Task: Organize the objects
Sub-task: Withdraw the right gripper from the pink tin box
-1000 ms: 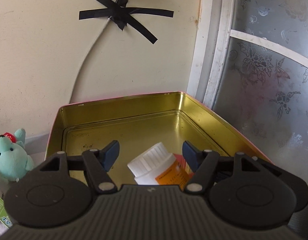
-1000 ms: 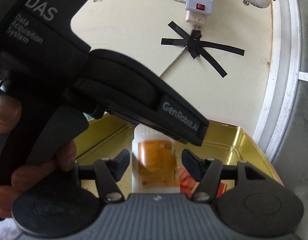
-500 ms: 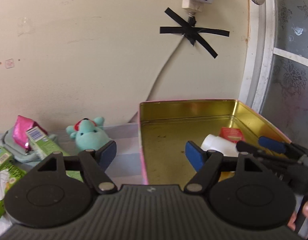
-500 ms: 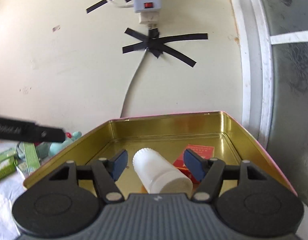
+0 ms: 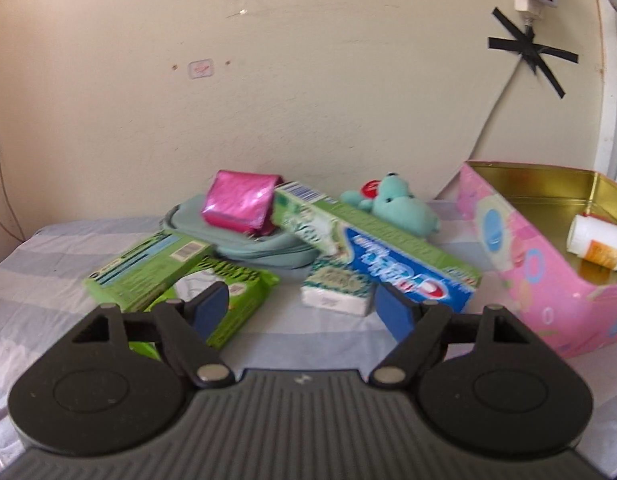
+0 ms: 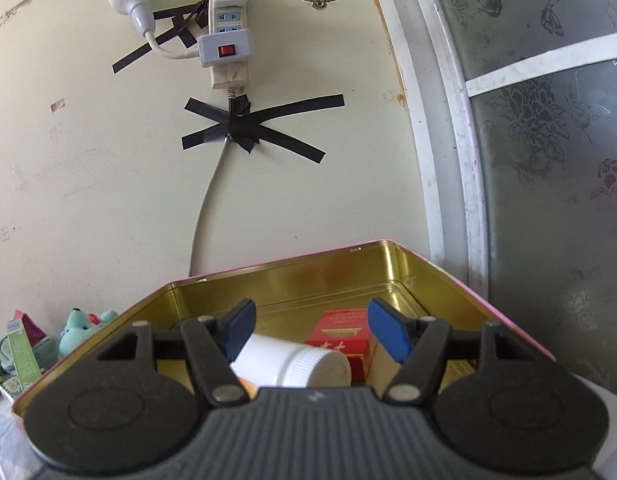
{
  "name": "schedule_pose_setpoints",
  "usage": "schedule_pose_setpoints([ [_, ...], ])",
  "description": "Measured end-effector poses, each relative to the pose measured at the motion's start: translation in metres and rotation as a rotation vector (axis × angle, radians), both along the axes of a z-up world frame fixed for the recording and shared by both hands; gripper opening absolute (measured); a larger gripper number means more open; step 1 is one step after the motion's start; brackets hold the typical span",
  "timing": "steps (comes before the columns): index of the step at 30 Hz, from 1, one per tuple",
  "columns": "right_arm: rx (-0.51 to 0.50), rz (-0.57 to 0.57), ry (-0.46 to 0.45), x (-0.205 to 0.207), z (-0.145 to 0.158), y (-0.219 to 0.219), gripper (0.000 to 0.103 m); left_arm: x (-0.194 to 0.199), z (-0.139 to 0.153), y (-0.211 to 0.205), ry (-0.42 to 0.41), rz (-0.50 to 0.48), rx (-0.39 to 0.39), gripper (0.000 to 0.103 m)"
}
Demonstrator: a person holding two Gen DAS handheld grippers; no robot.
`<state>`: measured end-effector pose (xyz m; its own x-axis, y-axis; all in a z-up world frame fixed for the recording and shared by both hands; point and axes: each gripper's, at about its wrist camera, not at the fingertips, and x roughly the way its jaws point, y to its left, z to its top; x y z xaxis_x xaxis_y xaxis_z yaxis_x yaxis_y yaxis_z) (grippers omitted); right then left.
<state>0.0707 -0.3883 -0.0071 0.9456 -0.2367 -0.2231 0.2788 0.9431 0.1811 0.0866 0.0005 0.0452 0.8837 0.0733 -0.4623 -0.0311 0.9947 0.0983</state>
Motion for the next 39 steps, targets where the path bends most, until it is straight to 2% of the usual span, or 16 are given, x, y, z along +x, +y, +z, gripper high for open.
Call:
schedule_pose_setpoints([
  [7, -0.018, -0.002, 0.028, -0.009, -0.002, 0.025, 0.064, 0.002, -0.026, 0.065, 0.04, 0.109, -0.025, 0.082],
  [9, -0.031, -0.006, 0.032, -0.009, -0.004, 0.036, 0.064, 0.002, -0.031, 0.078, 0.053, 0.123, -0.075, 0.082],
  [11, -0.051, -0.037, 0.033, -0.006, -0.006, 0.047, 0.064, 0.002, -0.03, 0.089, 0.054, 0.115, -0.157, 0.082],
  [13, -0.067, -0.073, 0.017, -0.008, -0.006, 0.055, 0.064, -0.002, -0.029, 0.091, 0.039, 0.107, -0.181, 0.082],
  [16, -0.051, -0.098, 0.002, -0.015, -0.005, 0.068, 0.064, -0.004, -0.026, 0.082, 0.033, 0.082, -0.192, 0.082],
  [19, -0.008, -0.081, -0.027, -0.033, -0.006, 0.084, 0.065, -0.009, -0.019, 0.065, 0.021, -0.02, -0.23, 0.082],
  [23, 0.026, -0.035, -0.062, -0.065, -0.002, 0.1, 0.067, -0.02, -0.007, 0.016, -0.006, -0.169, -0.186, 0.082],
  [27, 0.051, -0.001, -0.073, -0.087, -0.005, 0.112, 0.073, -0.026, -0.01, -0.023, 0.008, -0.259, -0.171, 0.082],
  [33, 0.065, -0.008, -0.041, -0.087, -0.014, 0.113, 0.073, -0.029, -0.029, -0.043, 0.029, -0.284, -0.112, 0.082],
  [39, 0.098, -0.026, -0.03, -0.085, -0.017, 0.109, 0.073, -0.026, -0.033, -0.035, 0.044, -0.26, -0.146, 0.083],
])
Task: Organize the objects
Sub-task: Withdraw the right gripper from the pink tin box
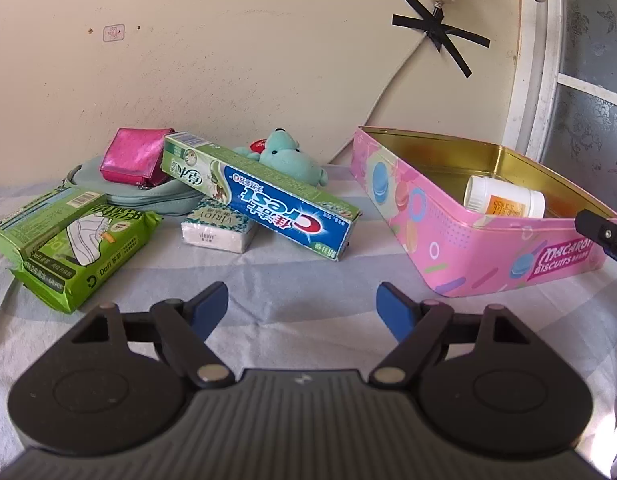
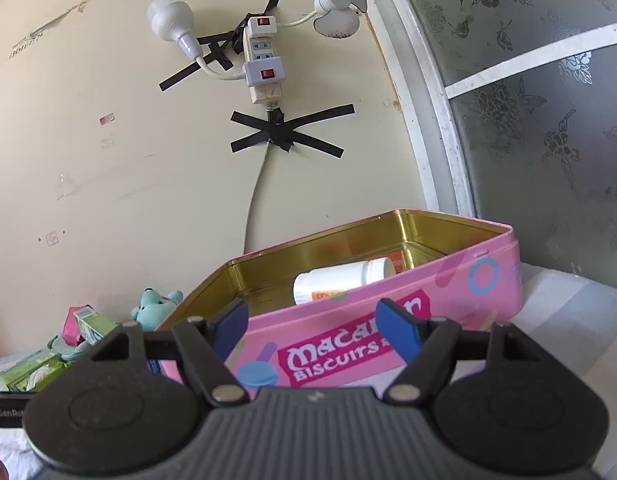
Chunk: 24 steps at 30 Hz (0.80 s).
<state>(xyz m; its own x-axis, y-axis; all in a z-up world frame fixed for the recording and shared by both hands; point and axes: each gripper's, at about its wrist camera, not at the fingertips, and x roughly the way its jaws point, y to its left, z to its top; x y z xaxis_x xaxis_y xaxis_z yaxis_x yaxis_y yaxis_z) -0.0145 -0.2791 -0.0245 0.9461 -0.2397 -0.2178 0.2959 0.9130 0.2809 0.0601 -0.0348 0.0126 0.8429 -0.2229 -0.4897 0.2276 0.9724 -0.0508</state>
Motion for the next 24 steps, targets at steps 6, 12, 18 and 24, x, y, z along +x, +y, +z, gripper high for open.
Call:
schedule_pose_setpoints([
  [6, 0.005, 0.005, 0.03, 0.005, -0.001, -0.001, 0.073, 0.001, -0.003, -0.001, 0.003, -0.006, 0.017, 0.083],
  [12, 0.045, -0.012, 0.058, 0.009, -0.003, -0.007, 0.073, 0.001, -0.003, -0.002, -0.002, -0.014, 0.035, 0.083],
  [18, 0.034, -0.02, 0.064, 0.01, -0.003, -0.005, 0.073, 0.001, -0.003, 0.001, -0.001, 0.0, 0.029, 0.083],
  [24, -0.046, -0.039, 0.04, 0.005, 0.002, 0.008, 0.073, -0.005, -0.002, 0.005, -0.038, 0.028, 0.031, 0.084],
])
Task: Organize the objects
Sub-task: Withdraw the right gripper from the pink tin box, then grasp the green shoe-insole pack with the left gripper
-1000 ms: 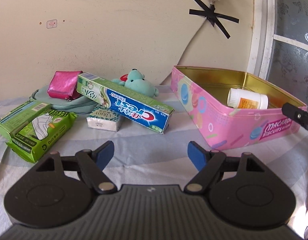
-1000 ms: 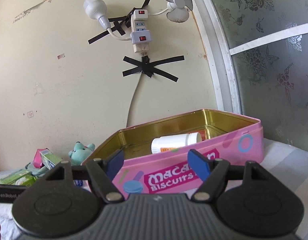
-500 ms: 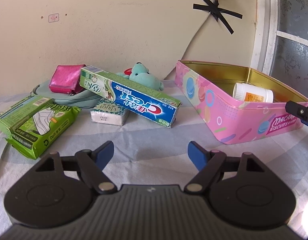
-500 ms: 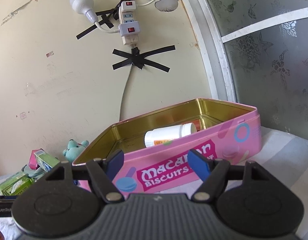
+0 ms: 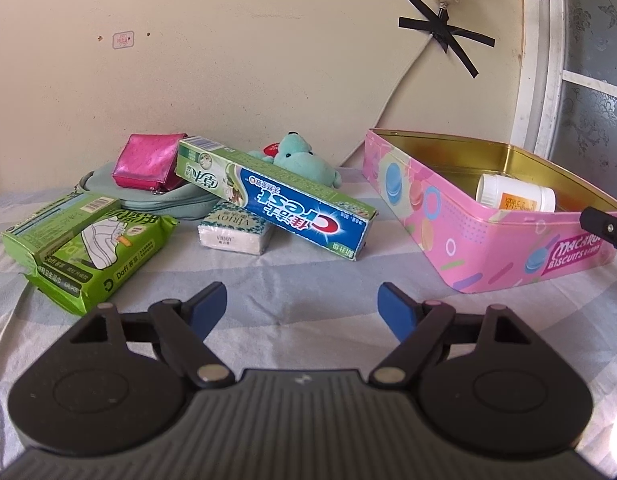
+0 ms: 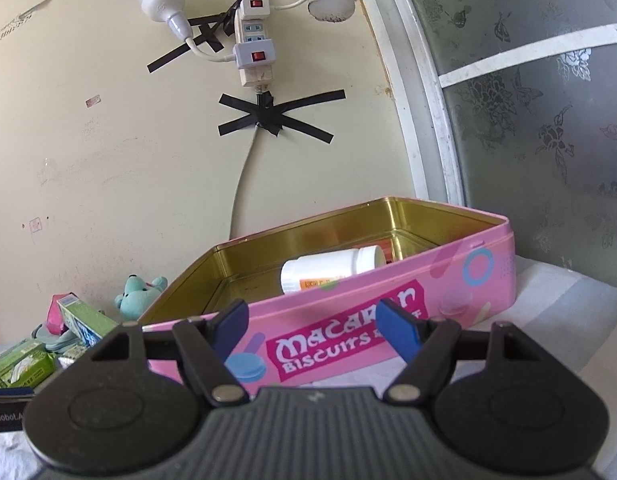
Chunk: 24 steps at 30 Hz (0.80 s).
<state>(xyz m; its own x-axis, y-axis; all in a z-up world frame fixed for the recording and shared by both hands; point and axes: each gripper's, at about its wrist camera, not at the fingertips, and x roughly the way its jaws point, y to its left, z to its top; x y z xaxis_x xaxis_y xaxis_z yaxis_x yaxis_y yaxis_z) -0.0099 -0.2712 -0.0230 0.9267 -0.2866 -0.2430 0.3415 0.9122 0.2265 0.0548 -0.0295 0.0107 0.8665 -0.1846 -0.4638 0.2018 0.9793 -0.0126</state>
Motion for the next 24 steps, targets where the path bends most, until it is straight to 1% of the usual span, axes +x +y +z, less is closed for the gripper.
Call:
schedule_pose_setpoints([
  [2, -0.049, -0.008, -0.017, -0.005, 0.003, 0.009, 0.073, -0.002, 0.001, 0.001, -0.011, -0.002, 0.006, 0.085],
  [6, -0.063, 0.041, -0.007, -0.015, 0.007, 0.028, 0.073, -0.005, 0.003, 0.005, -0.015, -0.016, -0.003, 0.085],
  [10, -0.137, 0.156, -0.022, -0.021, 0.021, 0.059, 0.073, -0.005, 0.005, 0.024, 0.03, -0.025, -0.031, 0.085],
  [13, -0.143, 0.292, -0.023, -0.014, 0.028, 0.086, 0.073, -0.006, 0.006, 0.058, 0.044, 0.014, -0.04, 0.085],
  [16, -0.139, 0.476, 0.034, 0.008, 0.028, 0.121, 0.073, -0.006, 0.01, 0.106, 0.013, 0.099, -0.036, 0.085],
  [18, -0.15, 0.603, 0.099, 0.03, 0.026, 0.149, 0.073, 0.0, 0.014, 0.145, -0.012, 0.201, -0.034, 0.084],
  [19, -0.156, 0.661, 0.143, 0.044, 0.024, 0.164, 0.073, 0.002, 0.014, 0.162, -0.013, 0.25, -0.048, 0.083],
  [21, -0.145, 0.746, 0.216, 0.072, 0.02, 0.19, 0.073, 0.01, 0.015, 0.201, -0.011, 0.369, -0.115, 0.083],
  [22, -0.135, 0.797, 0.25, 0.089, 0.017, 0.205, 0.074, 0.013, 0.014, 0.216, 0.006, 0.423, -0.155, 0.083],
  [23, -0.141, 0.827, 0.271, 0.101, 0.014, 0.217, 0.078, 0.015, 0.014, 0.234, 0.036, 0.474, -0.227, 0.081],
  [24, -0.165, 0.844, 0.284, 0.111, 0.012, 0.23, 0.08, 0.015, 0.014, 0.246, 0.044, 0.496, -0.296, 0.081],
])
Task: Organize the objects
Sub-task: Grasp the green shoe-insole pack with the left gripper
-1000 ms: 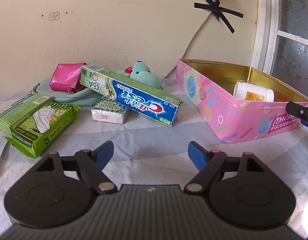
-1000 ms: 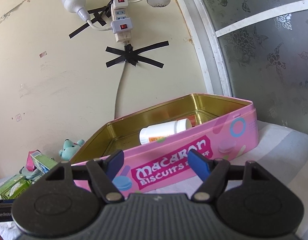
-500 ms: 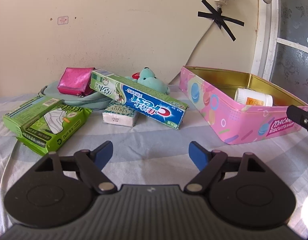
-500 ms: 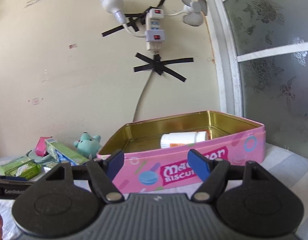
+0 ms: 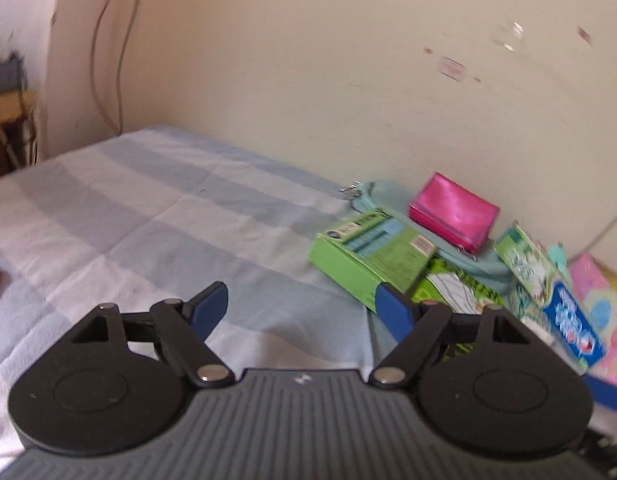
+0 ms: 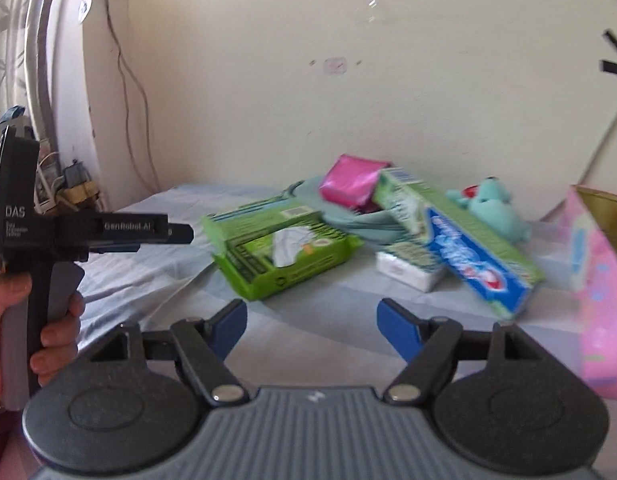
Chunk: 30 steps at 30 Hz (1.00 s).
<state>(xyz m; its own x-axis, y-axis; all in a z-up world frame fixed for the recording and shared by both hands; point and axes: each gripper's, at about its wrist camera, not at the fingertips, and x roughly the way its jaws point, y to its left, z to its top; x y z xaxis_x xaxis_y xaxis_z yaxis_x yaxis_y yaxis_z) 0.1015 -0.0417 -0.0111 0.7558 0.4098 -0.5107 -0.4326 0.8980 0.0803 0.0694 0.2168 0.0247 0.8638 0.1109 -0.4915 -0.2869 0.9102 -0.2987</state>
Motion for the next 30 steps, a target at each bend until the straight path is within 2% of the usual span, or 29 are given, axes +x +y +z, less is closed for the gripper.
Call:
schedule_pose_setpoints([
  [1, -0.036, 0.022, -0.021, 0.007, -0.002, 0.013, 0.081, -0.003, 0.0, 0.011, -0.014, 0.022, -0.06, 0.081],
  [2, -0.067, 0.047, -0.058, 0.014, 0.0, 0.023, 0.082, -0.006, 0.0, 0.016, -0.024, 0.041, -0.085, 0.081],
  [4, -0.086, 0.054, -0.09, 0.041, 0.008, 0.033, 0.082, -0.006, 0.0, 0.017, -0.018, 0.05, -0.094, 0.081],
  [6, -0.067, 0.046, -0.033, 0.077, 0.014, 0.036, 0.079, -0.002, -0.002, 0.013, -0.001, -0.002, -0.113, 0.08],
  [7, -0.064, 0.036, 0.0, 0.094, 0.014, 0.036, 0.075, 0.001, -0.002, 0.008, 0.004, -0.042, -0.123, 0.075],
  [9, -0.052, 0.019, 0.104, 0.127, 0.007, 0.034, 0.065, 0.003, -0.002, -0.001, 0.0, -0.113, -0.124, 0.073],
  [10, -0.035, 0.014, 0.16, 0.14, 0.0, 0.032, 0.055, 0.005, -0.001, -0.006, 0.0, -0.138, -0.115, 0.073],
  [11, -0.022, 0.008, 0.198, 0.148, -0.006, 0.03, 0.05, 0.007, -0.003, -0.009, -0.001, -0.172, -0.11, 0.069],
  [12, 0.014, 0.007, 0.204, 0.15, -0.009, 0.026, 0.052, 0.009, -0.004, -0.013, 0.005, -0.203, -0.119, 0.069],
  [15, 0.083, 0.019, 0.241, 0.148, -0.014, 0.014, 0.05, 0.024, -0.017, -0.017, 0.05, -0.316, -0.231, 0.069],
  [16, 0.105, 0.031, 0.252, 0.144, -0.015, 0.011, 0.049, 0.024, -0.019, -0.019, 0.042, -0.32, -0.245, 0.072],
  [21, 0.133, 0.085, 0.279, 0.113, -0.015, 0.004, 0.044, 0.026, -0.022, -0.029, 0.037, -0.32, -0.195, 0.07],
  [24, 0.128, 0.121, 0.273, 0.09, -0.014, 0.005, 0.042, 0.025, -0.022, -0.035, 0.039, -0.33, -0.156, 0.065],
  [25, 0.12, 0.127, 0.263, 0.081, -0.014, 0.005, 0.042, 0.024, -0.022, -0.037, 0.039, -0.333, -0.14, 0.06],
  [27, 0.126, 0.112, 0.25, 0.065, -0.012, -0.001, 0.04, 0.021, -0.021, -0.037, 0.027, -0.373, -0.144, 0.055],
  [30, 0.152, 0.096, 0.257, 0.041, -0.013, -0.021, 0.04, 0.017, -0.02, -0.055, 0.034, -0.463, -0.084, 0.051],
])
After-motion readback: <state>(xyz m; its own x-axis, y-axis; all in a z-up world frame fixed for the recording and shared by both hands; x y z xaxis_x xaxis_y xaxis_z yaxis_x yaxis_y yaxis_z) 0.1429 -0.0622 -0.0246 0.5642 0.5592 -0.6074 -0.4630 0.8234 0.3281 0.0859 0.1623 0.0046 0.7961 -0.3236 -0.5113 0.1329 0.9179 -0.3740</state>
